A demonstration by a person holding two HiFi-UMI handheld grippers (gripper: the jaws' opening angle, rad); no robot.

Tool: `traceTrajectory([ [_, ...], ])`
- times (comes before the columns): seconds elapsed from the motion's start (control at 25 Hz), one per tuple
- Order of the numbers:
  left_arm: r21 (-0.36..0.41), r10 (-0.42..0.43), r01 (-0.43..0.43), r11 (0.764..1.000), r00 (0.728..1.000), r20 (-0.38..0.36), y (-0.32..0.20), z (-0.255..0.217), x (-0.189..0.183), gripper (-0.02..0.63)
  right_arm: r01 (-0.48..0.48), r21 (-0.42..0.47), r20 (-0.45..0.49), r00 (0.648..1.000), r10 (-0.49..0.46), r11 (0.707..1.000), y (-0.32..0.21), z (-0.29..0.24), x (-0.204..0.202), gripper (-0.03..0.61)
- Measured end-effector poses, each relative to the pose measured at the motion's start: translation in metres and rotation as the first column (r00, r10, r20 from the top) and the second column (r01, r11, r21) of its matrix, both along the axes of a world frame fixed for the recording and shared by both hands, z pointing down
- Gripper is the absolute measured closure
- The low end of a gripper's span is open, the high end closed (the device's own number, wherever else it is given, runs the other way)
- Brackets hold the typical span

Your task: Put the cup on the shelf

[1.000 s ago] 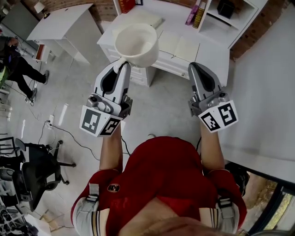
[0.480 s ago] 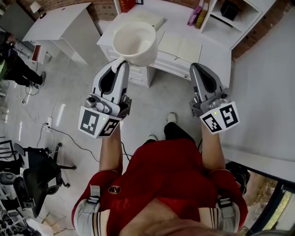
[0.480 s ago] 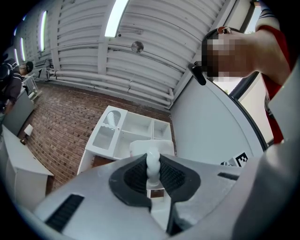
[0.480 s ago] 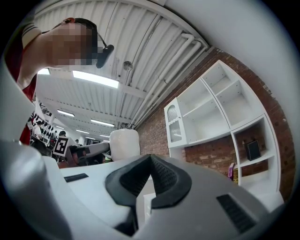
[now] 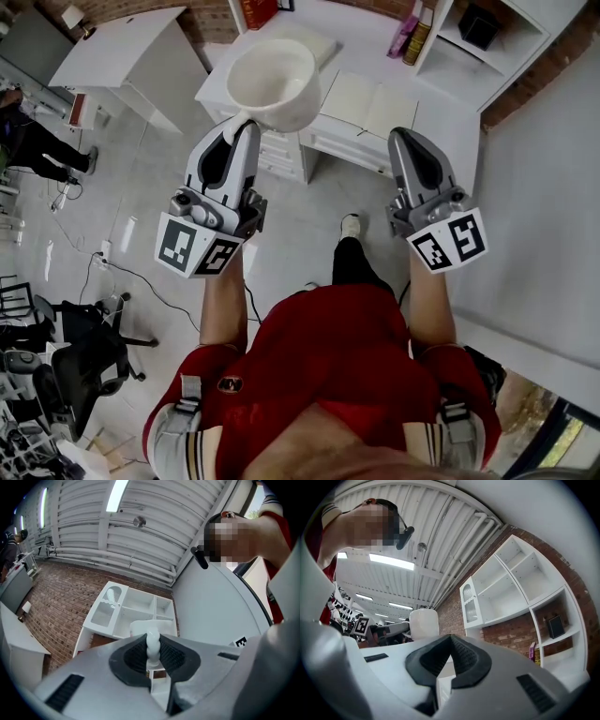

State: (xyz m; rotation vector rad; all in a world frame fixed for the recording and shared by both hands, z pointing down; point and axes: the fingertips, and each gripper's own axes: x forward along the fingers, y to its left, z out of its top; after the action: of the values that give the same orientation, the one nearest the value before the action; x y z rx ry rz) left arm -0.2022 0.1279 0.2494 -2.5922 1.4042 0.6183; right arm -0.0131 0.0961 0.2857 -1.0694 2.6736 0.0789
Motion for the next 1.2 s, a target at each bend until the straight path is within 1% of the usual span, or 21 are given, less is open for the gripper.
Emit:
traceTrajectory([
  [0.16, 0.006, -0.009, 0.009, 1.000, 1.000, -0.002, -0.041, -0.006, 0.007, 0.566, 0.008, 0.016, 0.003, 1.000, -0.008, 1.000, -0.040, -0.005, 0.012, 0.581],
  [0.6, -0.004, -0.068, 0.068, 0.998, 0.996, 0.050, -0.170, -0.020, 0.046, 0.566, 0.064, 0.037, 0.021, 0.998, -0.065, 0.997, -0.182, -0.017, 0.049, 0.581],
  [0.96, 0.006, -0.121, 0.121, 0.993, 0.991, 0.050, -0.248, -0.029, 0.073, 0.566, 0.118, 0.054, 0.030, 0.992, -0.120, 0.992, -0.263, -0.020, 0.082, 0.581],
  [1.2, 0.016, -0.137, 0.136, 0.991, 0.989, 0.053, -0.288, -0.037, 0.085, 0.566, 0.157, 0.053, 0.022, 0.987, -0.158, 0.986, -0.301, -0.019, 0.088, 0.581],
])
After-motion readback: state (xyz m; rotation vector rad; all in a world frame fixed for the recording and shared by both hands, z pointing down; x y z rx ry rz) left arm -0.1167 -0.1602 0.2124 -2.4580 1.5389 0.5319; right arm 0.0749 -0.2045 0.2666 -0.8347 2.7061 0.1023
